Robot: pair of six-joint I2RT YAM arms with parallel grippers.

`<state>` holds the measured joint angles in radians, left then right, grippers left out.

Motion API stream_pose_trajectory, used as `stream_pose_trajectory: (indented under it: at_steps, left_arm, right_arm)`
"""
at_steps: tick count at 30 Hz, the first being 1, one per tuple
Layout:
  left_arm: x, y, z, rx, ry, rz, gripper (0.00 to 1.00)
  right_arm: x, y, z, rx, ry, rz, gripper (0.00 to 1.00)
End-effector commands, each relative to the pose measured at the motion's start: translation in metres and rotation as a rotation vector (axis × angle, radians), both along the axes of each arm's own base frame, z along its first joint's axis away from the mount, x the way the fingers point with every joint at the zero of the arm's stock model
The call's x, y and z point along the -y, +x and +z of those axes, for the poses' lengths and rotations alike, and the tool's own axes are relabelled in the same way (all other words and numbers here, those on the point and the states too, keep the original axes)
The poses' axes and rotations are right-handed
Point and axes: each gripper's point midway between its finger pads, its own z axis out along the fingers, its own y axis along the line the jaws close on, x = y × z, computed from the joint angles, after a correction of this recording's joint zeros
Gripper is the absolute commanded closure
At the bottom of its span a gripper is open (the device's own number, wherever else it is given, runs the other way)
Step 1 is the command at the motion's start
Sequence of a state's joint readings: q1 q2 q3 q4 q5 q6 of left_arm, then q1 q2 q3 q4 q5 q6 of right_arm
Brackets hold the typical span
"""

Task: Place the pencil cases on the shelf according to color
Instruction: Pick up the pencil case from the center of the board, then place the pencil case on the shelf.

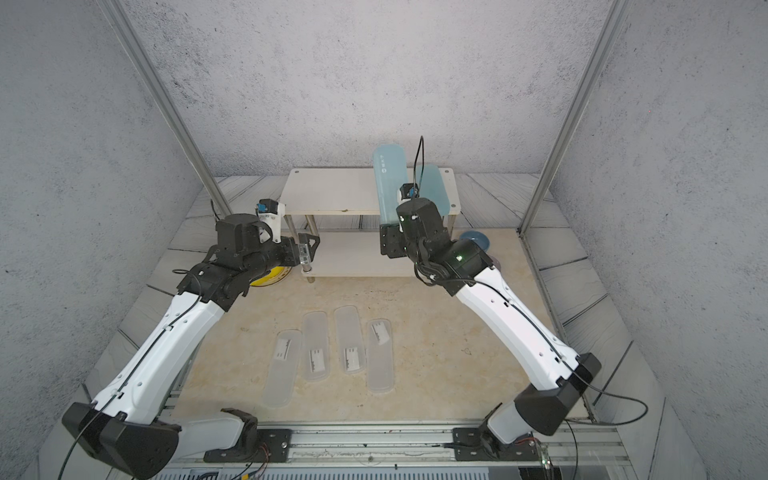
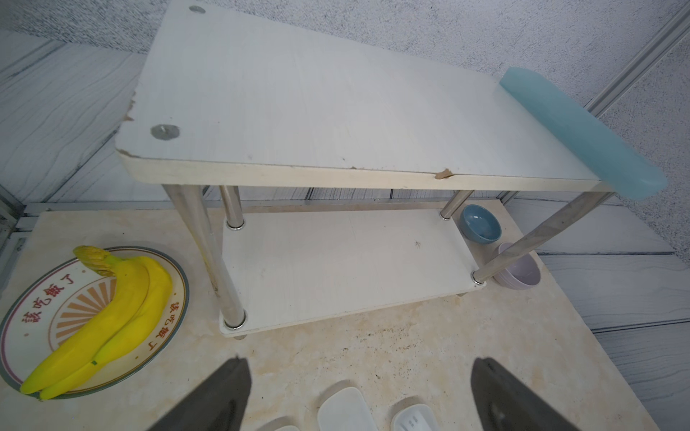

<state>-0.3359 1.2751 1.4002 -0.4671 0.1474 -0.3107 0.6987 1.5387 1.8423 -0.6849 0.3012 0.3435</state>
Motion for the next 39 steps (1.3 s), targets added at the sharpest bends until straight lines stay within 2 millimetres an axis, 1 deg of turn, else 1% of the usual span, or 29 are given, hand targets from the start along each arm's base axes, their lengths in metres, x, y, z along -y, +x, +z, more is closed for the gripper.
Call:
stream_pose_trajectory:
  at_steps: [1,2,5,12,14,16,18,19,21,23,25,27,28,29,30,33,39]
  left_arm:
    - [-0.003,0.003,0.013,0.044,-0.010,-0.007,0.01]
    - [-0.003,0.005,0.013,0.048,-0.013,-0.010,0.01]
    - [-0.003,0.008,0.011,0.046,-0.018,-0.009,0.02]
    - [0.000,0.014,0.004,0.031,-0.031,-0.016,0.01]
    - [0.002,0.015,0.002,0.028,-0.035,-0.023,0.02]
    - [0.004,0.016,-0.002,0.025,-0.040,-0.031,0.01]
    - [0.006,0.018,-0.008,0.017,-0.040,-0.042,0.02]
    - [0.007,0.018,-0.010,0.015,-0.040,-0.044,0.01]
    - [0.008,0.019,-0.016,0.008,-0.034,-0.051,0.01]
    - [0.008,0.020,-0.020,0.008,-0.030,-0.055,0.01]
    - [0.009,0.020,-0.026,0.006,-0.022,-0.059,0.01]
    - [0.008,0.021,-0.036,-0.005,-0.005,-0.062,0.01]
    - [0.008,0.021,-0.036,-0.008,-0.006,-0.061,0.01]
    - [0.007,0.021,-0.034,-0.005,-0.009,-0.058,0.01]
    - [0.006,0.022,-0.033,-0.006,-0.011,-0.054,0.01]
    - [0.005,0.022,-0.033,-0.009,-0.015,-0.050,0.01]
    - [0.004,0.021,-0.030,-0.007,-0.028,-0.046,0.01]
  right_arm:
    - [-0.010,0.022,0.023,0.071,0.042,0.044,0.38]
    - [-0.011,0.024,0.022,0.075,0.041,0.046,0.38]
    - [-0.023,0.047,0.029,0.122,0.048,0.053,0.38]
    - [-0.034,0.068,0.033,0.146,0.047,0.056,0.37]
    - [-0.038,0.077,0.033,0.153,0.038,0.045,0.37]
    - [-0.040,0.090,0.030,0.160,0.023,0.024,0.37]
    - [-0.039,0.105,0.019,0.148,-0.008,-0.013,0.37]
    - [-0.038,0.108,0.023,0.159,-0.007,-0.026,0.37]
    - [-0.035,0.112,0.022,0.161,-0.015,-0.048,0.36]
    - [-0.034,0.119,0.016,0.157,-0.026,-0.064,0.34]
    - [-0.033,0.128,0.006,0.134,-0.025,-0.079,0.33]
    - [-0.034,0.132,-0.004,0.110,-0.030,-0.082,0.31]
    - [-0.035,0.132,-0.008,0.099,-0.031,-0.082,0.29]
    - [-0.036,0.133,-0.017,0.072,-0.031,-0.085,0.25]
    - [-0.036,0.132,-0.022,0.053,-0.027,-0.084,0.14]
    - [-0.036,0.129,-0.023,0.042,-0.018,-0.078,0.06]
    - [-0.038,0.124,-0.017,0.036,0.005,-0.058,0.03]
